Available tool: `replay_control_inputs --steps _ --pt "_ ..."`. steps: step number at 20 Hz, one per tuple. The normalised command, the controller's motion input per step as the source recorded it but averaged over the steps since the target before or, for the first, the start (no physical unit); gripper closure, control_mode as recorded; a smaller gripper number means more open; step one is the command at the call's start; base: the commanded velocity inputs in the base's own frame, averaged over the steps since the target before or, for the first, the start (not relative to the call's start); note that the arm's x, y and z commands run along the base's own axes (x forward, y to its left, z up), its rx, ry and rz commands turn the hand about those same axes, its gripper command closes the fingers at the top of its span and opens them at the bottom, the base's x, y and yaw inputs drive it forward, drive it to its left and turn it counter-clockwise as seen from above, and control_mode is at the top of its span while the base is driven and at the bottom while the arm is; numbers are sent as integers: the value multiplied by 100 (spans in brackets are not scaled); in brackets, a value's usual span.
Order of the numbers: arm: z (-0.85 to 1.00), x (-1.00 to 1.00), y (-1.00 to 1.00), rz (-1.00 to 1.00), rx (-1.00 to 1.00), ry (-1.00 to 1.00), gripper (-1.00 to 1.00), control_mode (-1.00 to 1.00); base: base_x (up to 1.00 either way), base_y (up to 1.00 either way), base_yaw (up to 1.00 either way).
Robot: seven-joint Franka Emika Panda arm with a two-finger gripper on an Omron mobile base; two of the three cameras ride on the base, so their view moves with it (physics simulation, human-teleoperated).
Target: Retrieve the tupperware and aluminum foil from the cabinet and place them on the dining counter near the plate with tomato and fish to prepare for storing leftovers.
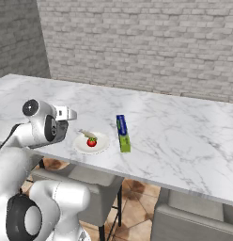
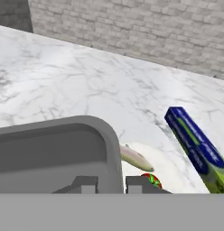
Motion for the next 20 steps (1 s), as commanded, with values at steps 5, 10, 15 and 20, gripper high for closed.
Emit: replay_control_inputs --steps 5,10,15,20 --pt "-45 100 71 3 -5 11 100 -100 0 0 0" --pt "-42 100 57 2 -3 11 100 -100 0 0 0" --pt "-42 100 37 0 0 13 100 -100 0 0 0" --pt "-59 86 35 0 -3 11 100 -100 0 0 0"
